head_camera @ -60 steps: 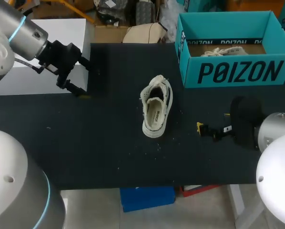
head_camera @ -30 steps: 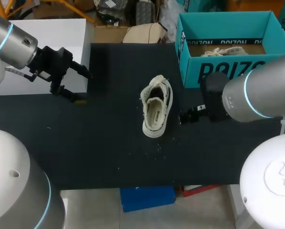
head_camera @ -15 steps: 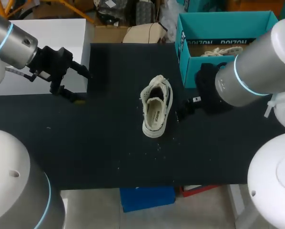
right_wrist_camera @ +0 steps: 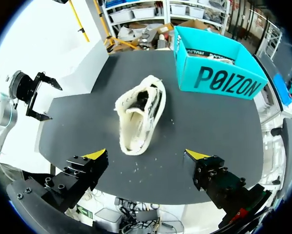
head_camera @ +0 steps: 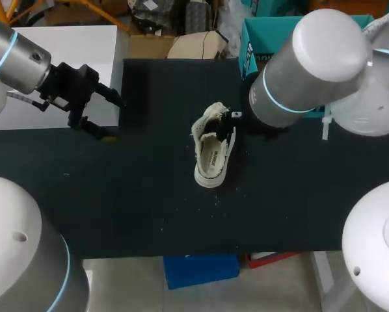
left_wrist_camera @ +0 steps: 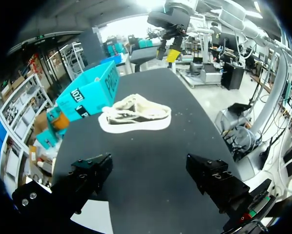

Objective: Take the shoe out of the shoebox, open the shoe tongue, remove and reinsert the insole, then place the shoe into the shoebox

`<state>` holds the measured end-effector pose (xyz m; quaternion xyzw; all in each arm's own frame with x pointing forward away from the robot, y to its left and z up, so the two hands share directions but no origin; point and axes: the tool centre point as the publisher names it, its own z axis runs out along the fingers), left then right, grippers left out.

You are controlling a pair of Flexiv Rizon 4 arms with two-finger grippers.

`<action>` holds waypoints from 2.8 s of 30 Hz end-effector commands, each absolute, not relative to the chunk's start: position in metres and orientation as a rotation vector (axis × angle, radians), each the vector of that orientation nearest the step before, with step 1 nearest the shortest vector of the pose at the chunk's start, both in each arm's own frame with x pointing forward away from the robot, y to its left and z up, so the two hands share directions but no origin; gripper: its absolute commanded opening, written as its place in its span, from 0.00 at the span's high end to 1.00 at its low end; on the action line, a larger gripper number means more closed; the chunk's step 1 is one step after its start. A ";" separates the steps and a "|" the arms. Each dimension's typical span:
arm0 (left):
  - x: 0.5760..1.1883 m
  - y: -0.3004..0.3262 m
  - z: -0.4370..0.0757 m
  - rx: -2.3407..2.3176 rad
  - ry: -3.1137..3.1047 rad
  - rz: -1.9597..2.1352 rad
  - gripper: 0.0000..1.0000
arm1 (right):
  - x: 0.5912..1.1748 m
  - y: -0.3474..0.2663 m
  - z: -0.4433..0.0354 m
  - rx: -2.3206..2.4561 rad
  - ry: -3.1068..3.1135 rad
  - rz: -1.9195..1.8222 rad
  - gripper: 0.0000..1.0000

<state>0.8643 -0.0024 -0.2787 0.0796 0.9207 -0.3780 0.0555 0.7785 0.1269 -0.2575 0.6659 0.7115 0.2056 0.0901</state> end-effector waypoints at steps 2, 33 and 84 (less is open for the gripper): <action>0.864 -0.003 -0.280 0.241 2.792 -1.145 0.00 | 0.803 0.146 -0.293 2.005 2.052 0.495 0.15; 0.864 -0.003 -0.280 0.241 2.792 -1.145 0.00 | 0.877 0.141 -0.359 2.138 2.097 0.386 0.36; 0.864 -0.003 -0.280 0.241 2.792 -1.145 0.00 | 0.869 0.106 -0.353 2.163 2.460 0.382 1.00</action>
